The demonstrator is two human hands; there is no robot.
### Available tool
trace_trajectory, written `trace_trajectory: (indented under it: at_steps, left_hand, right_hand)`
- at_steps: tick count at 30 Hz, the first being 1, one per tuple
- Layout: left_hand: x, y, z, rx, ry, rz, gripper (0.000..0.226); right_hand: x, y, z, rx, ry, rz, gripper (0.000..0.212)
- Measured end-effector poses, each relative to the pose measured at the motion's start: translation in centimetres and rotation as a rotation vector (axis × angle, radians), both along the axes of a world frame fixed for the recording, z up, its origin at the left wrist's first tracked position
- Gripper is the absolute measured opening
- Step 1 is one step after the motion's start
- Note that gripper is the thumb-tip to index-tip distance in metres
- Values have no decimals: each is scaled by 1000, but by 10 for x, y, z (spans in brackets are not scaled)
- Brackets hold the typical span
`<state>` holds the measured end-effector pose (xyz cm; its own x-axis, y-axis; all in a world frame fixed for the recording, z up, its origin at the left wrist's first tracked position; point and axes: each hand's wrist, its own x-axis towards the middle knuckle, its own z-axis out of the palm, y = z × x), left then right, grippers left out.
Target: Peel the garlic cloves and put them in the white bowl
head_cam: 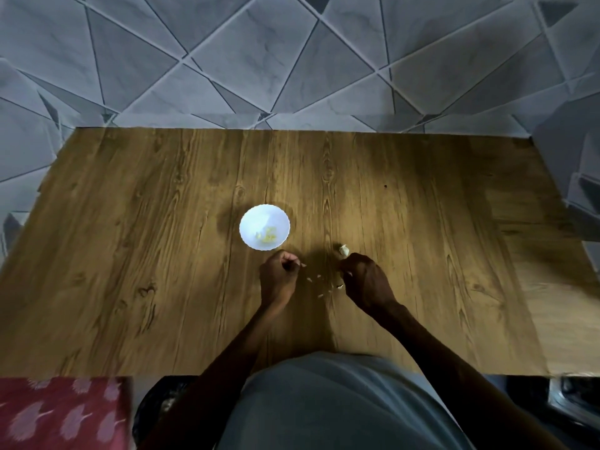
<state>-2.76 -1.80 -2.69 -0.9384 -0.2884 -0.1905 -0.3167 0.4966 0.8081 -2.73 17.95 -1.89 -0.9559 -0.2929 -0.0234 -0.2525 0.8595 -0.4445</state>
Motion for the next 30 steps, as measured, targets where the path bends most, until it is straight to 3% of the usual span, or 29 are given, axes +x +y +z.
trace_trajectory:
  at_steps: [2,6,9,12,15,19,23,30]
  left_hand:
    - [4,-4,0,-11,-15,22,5]
    - [16,-13,-1,-11,-69,55,9]
    - [23,-19,-3,39,-82,59,8]
    - [29,-22,-8,184,-94,74,9]
    - [37,-22,-10,313,-86,60,16]
    - [43,-20,-13,397,-79,65,5]
    - [45,-15,-9,442,-78,64,6]
    - [41,-13,-7,449,-82,45,15]
  right_hand:
    - [3,-9,0,-16,48,130,17]
    - [9,-40,-7,24,95,418,36]
    - [11,-46,-12,57,118,495,33]
    - [19,-23,-16,51,153,488,22]
    - [31,3,-12,32,147,476,30]
    - [23,14,-6,66,93,115,33]
    - [15,4,-11,98,31,-129,52]
    - [44,-30,-13,107,-42,95,39]
